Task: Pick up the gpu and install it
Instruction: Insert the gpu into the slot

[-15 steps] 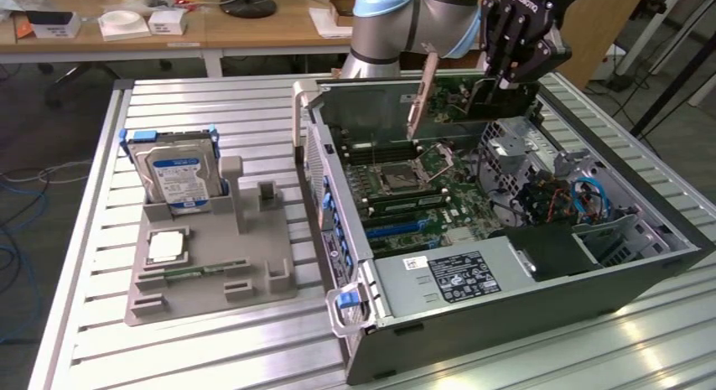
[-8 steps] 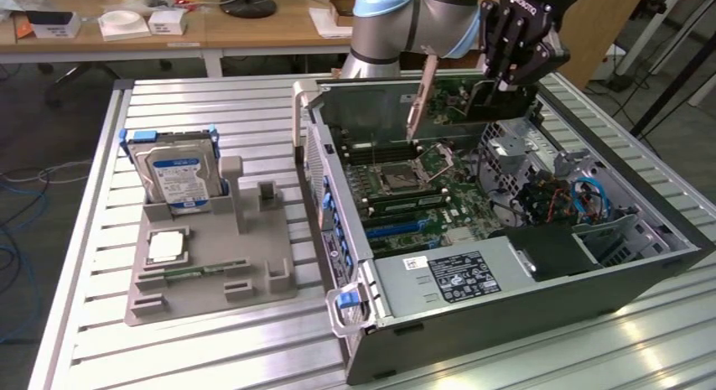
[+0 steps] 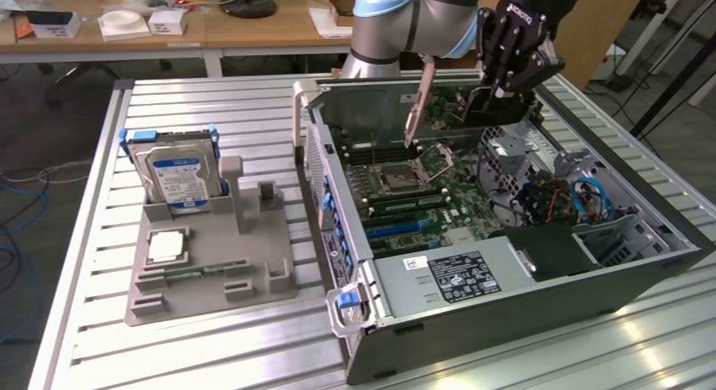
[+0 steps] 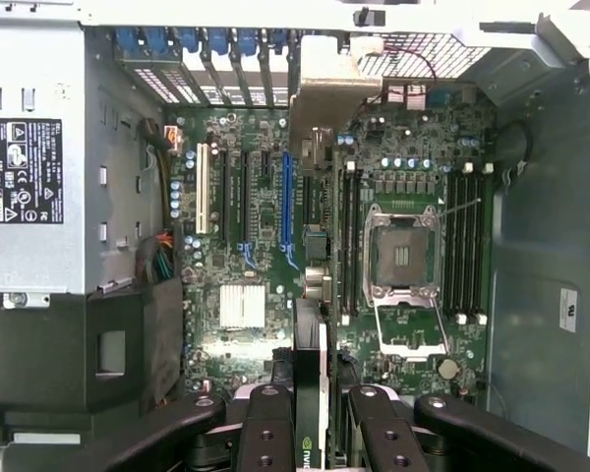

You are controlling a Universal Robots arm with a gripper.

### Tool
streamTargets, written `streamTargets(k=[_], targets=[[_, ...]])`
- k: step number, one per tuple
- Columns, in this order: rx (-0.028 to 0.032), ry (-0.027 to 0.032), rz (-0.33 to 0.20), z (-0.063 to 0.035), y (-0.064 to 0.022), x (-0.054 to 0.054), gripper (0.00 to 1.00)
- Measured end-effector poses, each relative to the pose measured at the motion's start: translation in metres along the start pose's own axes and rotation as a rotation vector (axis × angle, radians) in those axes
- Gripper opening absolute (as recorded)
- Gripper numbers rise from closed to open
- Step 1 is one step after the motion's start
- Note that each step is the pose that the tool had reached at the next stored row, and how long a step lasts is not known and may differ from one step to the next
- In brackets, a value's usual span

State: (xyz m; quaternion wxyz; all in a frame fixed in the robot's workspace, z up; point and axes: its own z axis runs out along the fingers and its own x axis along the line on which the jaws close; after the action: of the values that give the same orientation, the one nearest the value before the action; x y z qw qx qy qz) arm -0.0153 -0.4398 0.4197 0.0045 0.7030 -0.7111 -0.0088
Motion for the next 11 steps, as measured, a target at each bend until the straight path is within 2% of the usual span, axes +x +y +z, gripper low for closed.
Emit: streamTargets(k=[11], targets=[[0.0000, 0.0001, 0.000, 0.0169, 0.0096, 0.002, 0.26]])
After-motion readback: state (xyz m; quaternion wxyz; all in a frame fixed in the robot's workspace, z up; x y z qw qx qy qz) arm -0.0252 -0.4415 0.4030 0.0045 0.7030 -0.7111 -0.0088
